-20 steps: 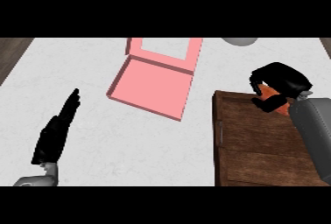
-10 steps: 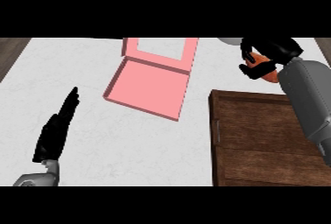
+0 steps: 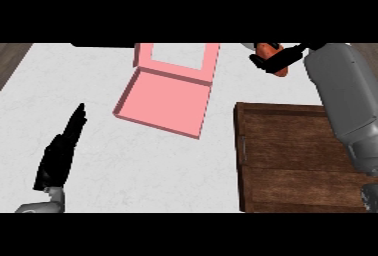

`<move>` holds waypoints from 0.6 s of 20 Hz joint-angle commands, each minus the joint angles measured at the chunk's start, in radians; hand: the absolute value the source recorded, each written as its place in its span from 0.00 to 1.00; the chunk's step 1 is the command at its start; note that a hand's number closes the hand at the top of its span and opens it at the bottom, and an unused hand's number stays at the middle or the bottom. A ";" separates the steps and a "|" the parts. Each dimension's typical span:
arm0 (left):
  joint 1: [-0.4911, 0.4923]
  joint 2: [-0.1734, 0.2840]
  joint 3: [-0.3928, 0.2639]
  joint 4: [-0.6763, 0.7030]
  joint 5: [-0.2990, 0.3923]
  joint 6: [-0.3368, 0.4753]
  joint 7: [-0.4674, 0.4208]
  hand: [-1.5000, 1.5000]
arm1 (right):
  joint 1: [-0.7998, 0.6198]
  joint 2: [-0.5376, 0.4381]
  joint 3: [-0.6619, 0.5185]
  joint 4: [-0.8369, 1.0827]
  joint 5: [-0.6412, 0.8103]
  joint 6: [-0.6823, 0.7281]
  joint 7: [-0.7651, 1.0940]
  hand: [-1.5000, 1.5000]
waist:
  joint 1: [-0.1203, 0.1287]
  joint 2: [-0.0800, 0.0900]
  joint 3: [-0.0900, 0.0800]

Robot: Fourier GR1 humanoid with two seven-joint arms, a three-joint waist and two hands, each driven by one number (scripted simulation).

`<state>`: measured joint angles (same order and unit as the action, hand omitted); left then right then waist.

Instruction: Pick the sweet potato from the tray and place it in the cardboard box

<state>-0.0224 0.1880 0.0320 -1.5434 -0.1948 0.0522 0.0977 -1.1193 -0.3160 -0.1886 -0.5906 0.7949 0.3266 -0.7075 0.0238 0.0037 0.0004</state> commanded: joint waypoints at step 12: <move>0.041 -0.009 0.019 -0.003 0.008 -0.013 -0.036 0.50 | -0.202 0.259 0.022 -0.063 -0.074 0.051 0.321 1.00 | -0.009 -0.004 -0.001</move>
<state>-0.0061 0.1837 0.0487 -1.5466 -0.1907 0.0427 0.0917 -1.2902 -0.1462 -0.1915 -0.6466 0.7146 0.3983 -0.4856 0.0130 -0.0003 -0.0005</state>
